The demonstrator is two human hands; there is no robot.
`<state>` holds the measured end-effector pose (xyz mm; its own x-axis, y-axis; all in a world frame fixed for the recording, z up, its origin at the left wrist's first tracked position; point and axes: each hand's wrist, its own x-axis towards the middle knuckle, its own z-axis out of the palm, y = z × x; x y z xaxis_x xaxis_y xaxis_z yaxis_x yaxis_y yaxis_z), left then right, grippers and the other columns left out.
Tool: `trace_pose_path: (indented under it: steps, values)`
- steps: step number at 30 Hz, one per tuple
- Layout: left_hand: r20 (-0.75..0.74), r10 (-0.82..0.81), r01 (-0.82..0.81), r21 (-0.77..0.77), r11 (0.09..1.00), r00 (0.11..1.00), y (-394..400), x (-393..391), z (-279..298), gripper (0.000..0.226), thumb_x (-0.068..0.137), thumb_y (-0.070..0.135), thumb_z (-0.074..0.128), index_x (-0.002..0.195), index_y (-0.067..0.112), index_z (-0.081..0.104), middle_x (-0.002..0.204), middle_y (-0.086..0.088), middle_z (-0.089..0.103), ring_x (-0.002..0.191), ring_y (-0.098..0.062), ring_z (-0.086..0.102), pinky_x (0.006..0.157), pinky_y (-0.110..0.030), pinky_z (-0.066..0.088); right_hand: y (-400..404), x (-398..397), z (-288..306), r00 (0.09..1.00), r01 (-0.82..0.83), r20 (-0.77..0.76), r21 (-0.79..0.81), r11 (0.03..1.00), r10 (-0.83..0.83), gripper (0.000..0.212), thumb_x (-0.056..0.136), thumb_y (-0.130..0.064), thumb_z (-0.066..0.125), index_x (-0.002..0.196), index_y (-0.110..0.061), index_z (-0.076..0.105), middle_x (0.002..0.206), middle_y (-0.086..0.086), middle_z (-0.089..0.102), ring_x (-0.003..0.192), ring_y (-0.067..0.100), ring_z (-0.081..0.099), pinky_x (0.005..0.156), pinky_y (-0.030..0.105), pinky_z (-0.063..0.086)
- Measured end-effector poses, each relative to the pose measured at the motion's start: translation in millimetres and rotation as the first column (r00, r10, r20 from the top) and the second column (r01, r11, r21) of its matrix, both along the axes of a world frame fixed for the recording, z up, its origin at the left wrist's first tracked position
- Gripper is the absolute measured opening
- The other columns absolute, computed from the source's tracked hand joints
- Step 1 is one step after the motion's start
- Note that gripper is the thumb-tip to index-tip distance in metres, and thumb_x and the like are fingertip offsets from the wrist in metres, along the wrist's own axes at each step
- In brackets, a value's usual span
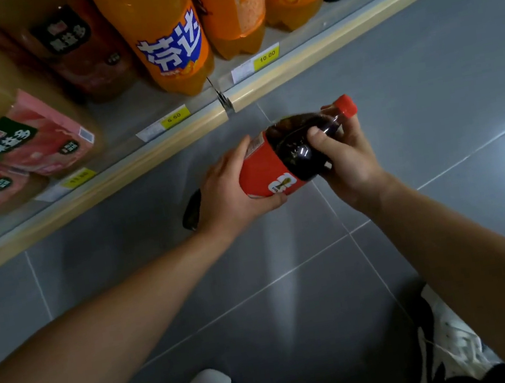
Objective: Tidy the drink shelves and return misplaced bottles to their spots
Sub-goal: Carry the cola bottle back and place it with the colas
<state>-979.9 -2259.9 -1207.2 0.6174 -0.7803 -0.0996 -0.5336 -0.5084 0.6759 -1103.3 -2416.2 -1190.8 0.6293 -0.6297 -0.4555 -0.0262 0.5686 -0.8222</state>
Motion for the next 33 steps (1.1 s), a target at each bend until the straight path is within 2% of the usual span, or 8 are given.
trace_pose_path:
  steps: [2,5,8,10,12,19,25,33]
  values:
    - [0.052,-0.105,0.099,0.116,0.988,0.993,4.8,6.6,-3.7,0.122,0.06,0.055,0.088,0.155,0.03,0.016,0.155,-0.005,0.034,0.133,-0.018,0.04,0.106,-0.045,0.042,-1.1,1.5,-6.0,0.998,0.039,-0.045,0.019,0.999,-0.038,0.061,0.092,-0.013,0.068,0.144,-0.014,0.036,0.129,0.01,0.062,0.105,0.024,0.07,0.079,0.037,0.059]
    - [0.125,-0.22,0.171,0.317,0.933,0.967,11.5,16.1,-10.9,0.138,0.053,0.059,0.089,0.153,0.039,-0.005,0.165,-0.01,0.006,0.148,-0.034,0.02,0.115,-0.063,0.023,-2.1,7.0,-13.8,0.994,0.075,-0.087,0.041,0.996,-0.072,0.062,0.094,-0.015,0.065,0.147,-0.02,0.035,0.131,0.006,0.06,0.104,0.02,0.07,0.075,0.035,0.059]
    - [0.088,-0.218,0.183,0.297,0.937,0.972,6.8,25.3,-14.1,0.135,0.054,0.054,0.091,0.154,0.036,0.001,0.157,-0.01,0.027,0.136,-0.033,0.041,0.105,-0.059,0.041,-3.9,13.7,-16.0,0.992,0.084,-0.102,0.057,0.995,-0.078,0.056,0.093,-0.015,0.066,0.142,-0.018,0.039,0.125,0.005,0.064,0.101,0.02,0.071,0.076,0.035,0.06]
    - [0.091,-0.221,0.188,0.279,0.942,0.971,2.1,28.2,-14.1,0.131,0.056,0.05,0.091,0.155,0.034,0.007,0.146,-0.007,0.041,0.125,-0.03,0.051,0.095,-0.051,0.05,-3.2,18.1,-19.6,0.993,0.071,-0.099,0.072,0.995,-0.064,0.058,0.089,-0.014,0.071,0.139,-0.013,0.042,0.125,0.011,0.065,0.105,0.026,0.07,0.088,0.044,0.059]
    - [0.094,-0.233,0.197,0.288,0.937,0.968,-0.9,29.5,-15.9,0.128,0.057,0.047,0.091,0.155,0.033,0.01,0.142,-0.006,0.044,0.122,-0.028,0.052,0.091,-0.045,0.05,-0.5,20.6,-25.0,0.992,0.077,-0.111,0.079,0.994,-0.069,0.064,0.083,-0.012,0.077,0.137,-0.01,0.042,0.125,0.016,0.065,0.108,0.032,0.068,0.092,0.052,0.055]
    - [0.01,-0.136,0.127,0.291,0.948,0.991,20.0,18.0,13.8,0.127,0.058,0.044,0.092,0.155,0.037,0.01,0.139,-0.006,0.046,0.12,-0.026,0.054,0.089,-0.046,0.055,19.3,32.0,8.0,0.966,0.072,-0.25,0.035,0.997,-0.061,0.07,0.074,-0.015,0.083,0.131,-0.02,0.043,0.117,0.01,0.066,0.1,0.029,0.07,0.083,0.052,0.059]
    - [0.082,-0.11,0.081,0.298,0.951,0.991,63.3,-6.8,150.2,0.121,0.056,0.048,0.089,0.155,0.025,0.023,0.131,-0.013,0.054,0.108,-0.03,0.062,0.083,-0.045,0.057,61.7,16.5,136.9,0.958,0.025,-0.286,0.004,1.0,-0.023,0.054,0.079,-0.013,0.079,0.119,-0.027,0.046,0.114,0.011,0.066,0.099,0.024,0.071,0.083,0.045,0.06]
    - [0.04,0.013,-0.022,0.242,0.97,0.999,146.9,-59.2,424.8,0.119,0.055,0.049,0.086,0.154,0.025,0.026,0.127,-0.01,0.056,0.105,-0.029,0.063,0.077,-0.041,0.056,141.9,-25.1,418.3,0.946,-0.066,-0.322,-0.084,0.994,0.036,0.068,0.072,-0.019,0.083,0.128,-0.019,0.044,0.111,0.0,0.066,0.098,0.011,0.069,0.078,0.027,0.058]
